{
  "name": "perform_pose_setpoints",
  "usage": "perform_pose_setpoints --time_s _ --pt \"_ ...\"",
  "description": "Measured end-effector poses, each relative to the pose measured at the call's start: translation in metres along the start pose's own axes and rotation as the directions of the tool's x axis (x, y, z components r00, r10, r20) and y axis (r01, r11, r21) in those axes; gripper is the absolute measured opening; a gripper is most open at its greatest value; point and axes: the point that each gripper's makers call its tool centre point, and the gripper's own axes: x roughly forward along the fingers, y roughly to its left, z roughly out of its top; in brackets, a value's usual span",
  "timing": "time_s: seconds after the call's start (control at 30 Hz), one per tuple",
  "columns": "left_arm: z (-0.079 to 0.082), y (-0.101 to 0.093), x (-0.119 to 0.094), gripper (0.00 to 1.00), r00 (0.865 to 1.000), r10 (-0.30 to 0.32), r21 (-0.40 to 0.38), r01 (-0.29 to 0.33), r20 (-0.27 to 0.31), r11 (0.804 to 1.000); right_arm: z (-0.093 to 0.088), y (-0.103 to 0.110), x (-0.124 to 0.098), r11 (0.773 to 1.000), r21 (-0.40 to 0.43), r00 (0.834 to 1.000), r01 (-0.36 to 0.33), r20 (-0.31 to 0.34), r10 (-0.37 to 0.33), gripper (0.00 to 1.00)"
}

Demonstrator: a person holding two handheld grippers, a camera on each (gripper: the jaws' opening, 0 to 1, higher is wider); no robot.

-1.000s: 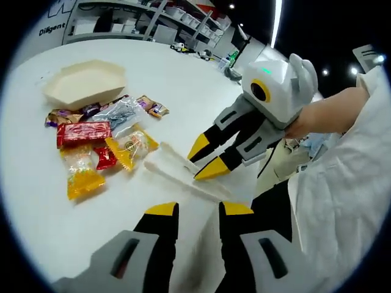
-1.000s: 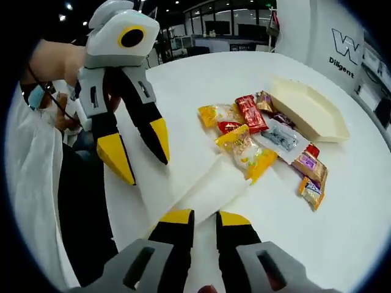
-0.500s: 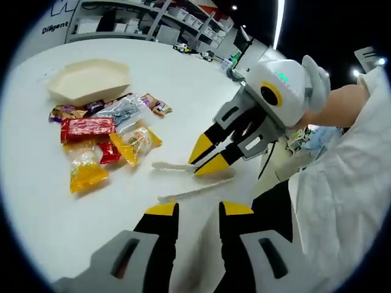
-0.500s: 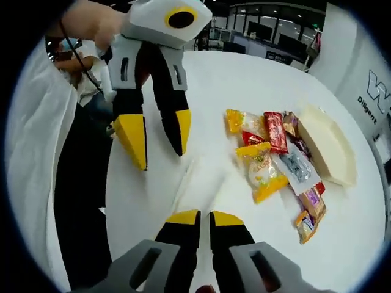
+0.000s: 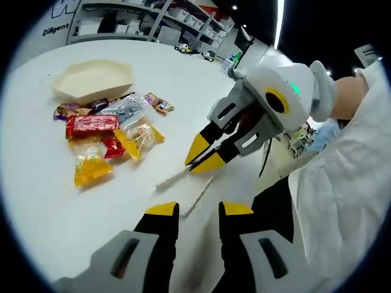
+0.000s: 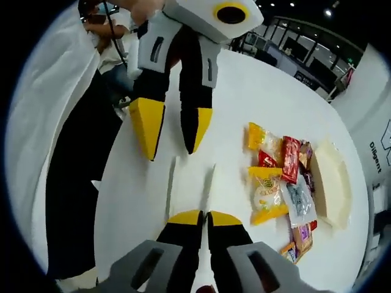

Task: Place the target food into the container with the food tongs after gripping and lifting it, then release it inside without dropping or visibly crushing the food.

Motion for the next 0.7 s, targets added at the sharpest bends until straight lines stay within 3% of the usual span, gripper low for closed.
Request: perform_pose_setpoints --time_s 0.47,0.7 --pt "0.0 0.001 -0.004 0.21 1.0 0.008 0.007 -0.008 -0.001 1.0 0.003 -0.01 0.001 1.0 0.023 1.0 -0.002 0.011 0.002 0.0" --pt "-0.001 0.003 -0.006 0.21 1.0 0.015 0.014 -0.015 -0.007 1.0 0.0 -0.018 0.003 0.997 0.081 1.0 0.014 0.007 -0.015 0.0"
